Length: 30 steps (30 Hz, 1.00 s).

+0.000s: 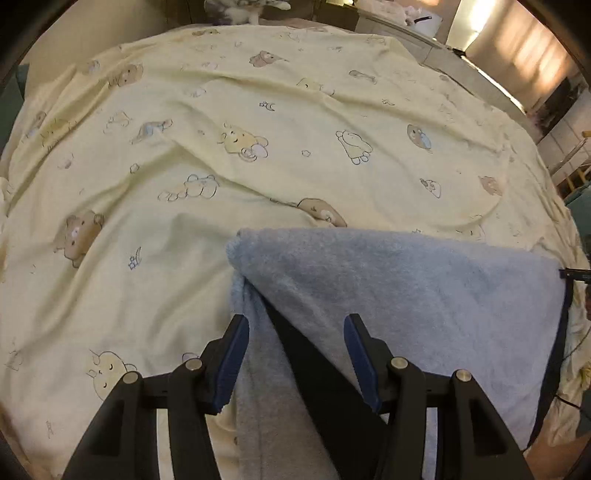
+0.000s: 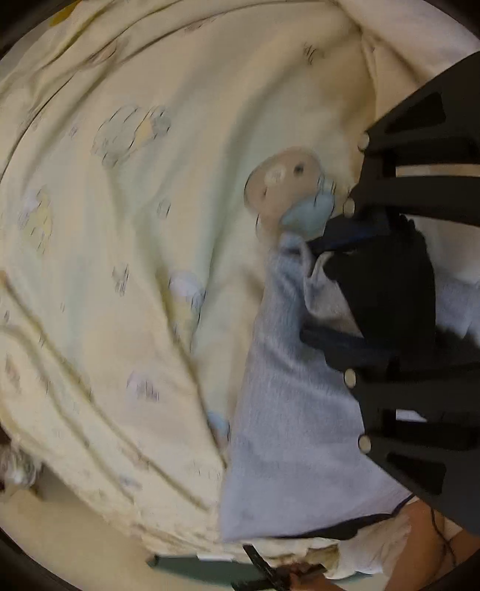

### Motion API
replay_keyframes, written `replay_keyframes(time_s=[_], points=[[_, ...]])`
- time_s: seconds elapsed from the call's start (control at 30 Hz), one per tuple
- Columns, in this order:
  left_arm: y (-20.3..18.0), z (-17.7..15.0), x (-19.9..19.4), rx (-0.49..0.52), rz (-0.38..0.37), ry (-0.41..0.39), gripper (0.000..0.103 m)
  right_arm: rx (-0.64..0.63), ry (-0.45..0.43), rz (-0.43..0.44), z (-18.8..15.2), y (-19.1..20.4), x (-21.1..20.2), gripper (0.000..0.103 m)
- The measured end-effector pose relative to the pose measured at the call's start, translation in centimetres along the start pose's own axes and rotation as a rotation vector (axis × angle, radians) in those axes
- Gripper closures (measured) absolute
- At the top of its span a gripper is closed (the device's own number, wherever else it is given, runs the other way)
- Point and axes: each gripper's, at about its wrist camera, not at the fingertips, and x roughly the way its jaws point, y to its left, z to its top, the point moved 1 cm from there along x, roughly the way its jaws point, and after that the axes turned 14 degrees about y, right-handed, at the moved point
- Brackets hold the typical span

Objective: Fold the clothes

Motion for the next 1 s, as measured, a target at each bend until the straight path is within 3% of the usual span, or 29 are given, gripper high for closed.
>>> replay_keyframes(time_s=[0.03, 0.07, 0.2, 0.33, 0.53, 0.57, 0.6, 0.63, 0.73, 1.0], points=[[0.4, 0.0, 0.0, 0.002, -0.001, -0.002, 0.049, -0.022, -0.015, 0.015, -0.2, 0.3, 0.0, 0.083], [0.8, -0.1, 0.1, 0.004, -0.002, -0.004, 0.049, -0.042, -0.025, 0.003, -0.3, 0.6, -0.2, 0.086], [1.7, 1.2, 0.4, -0.022, -0.011, -0.015, 0.049, -0.043, -0.084, -0.009, -0.8, 0.9, -1.3, 0.089], [1.3, 4.3, 1.0, 0.014, -0.034, 0.005, 0.049, -0.044, -0.118, -0.011, -2.0, 1.1, -2.4, 0.089], [1.4, 5.5, 1.8, 0.030, 0.018, 0.038, 0.049, -0.048, -0.121, -0.022, -2.0, 1.6, -2.3, 0.089], [1.3, 5.5, 1.9, 0.031, 0.008, 0.038, 0.050, -0.052, -0.121, -0.029, -1.8, 1.8, -2.1, 0.089], [0.7, 5.3, 1.5, 0.067, 0.035, 0.010, 0.079, -0.057, -0.122, -0.035, -1.6, 2.1, -2.0, 0.089], [0.3, 5.0, 1.2, 0.094, 0.040, -0.001, 0.095, -0.065, -0.129, -0.042, -1.6, 2.3, -2.0, 0.090], [0.1, 4.3, 0.0, 0.105, 0.032, -0.038, 0.096, -0.085, -0.152, -0.069, -1.5, 3.0, -2.0, 0.092], [0.6, 4.6, -3.2, -0.006, 0.023, -0.143, 0.096, -0.015, -0.213, -0.060, -1.4, 2.5, -4.0, 0.094]])
